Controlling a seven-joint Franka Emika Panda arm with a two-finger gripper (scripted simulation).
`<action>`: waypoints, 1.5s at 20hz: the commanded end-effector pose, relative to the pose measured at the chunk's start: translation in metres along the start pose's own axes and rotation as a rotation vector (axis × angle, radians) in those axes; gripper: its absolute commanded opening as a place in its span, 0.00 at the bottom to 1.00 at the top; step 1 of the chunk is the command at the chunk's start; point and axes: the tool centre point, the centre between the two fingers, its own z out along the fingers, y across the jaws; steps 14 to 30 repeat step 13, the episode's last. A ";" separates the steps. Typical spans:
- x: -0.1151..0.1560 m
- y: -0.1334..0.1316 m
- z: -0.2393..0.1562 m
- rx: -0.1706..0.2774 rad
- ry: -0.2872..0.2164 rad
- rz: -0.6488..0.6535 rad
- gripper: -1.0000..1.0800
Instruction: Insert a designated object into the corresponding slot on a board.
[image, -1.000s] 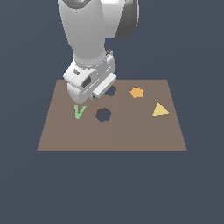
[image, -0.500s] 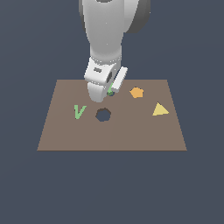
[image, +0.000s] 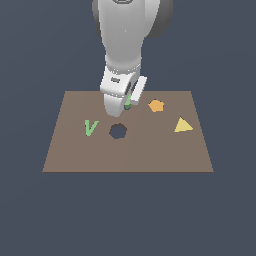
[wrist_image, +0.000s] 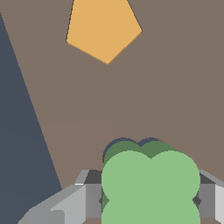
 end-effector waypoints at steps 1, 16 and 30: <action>0.000 -0.001 0.005 0.000 -0.001 -0.001 0.00; 0.000 -0.001 0.007 0.000 -0.001 -0.001 0.96; 0.000 -0.001 0.007 0.000 -0.001 -0.001 0.96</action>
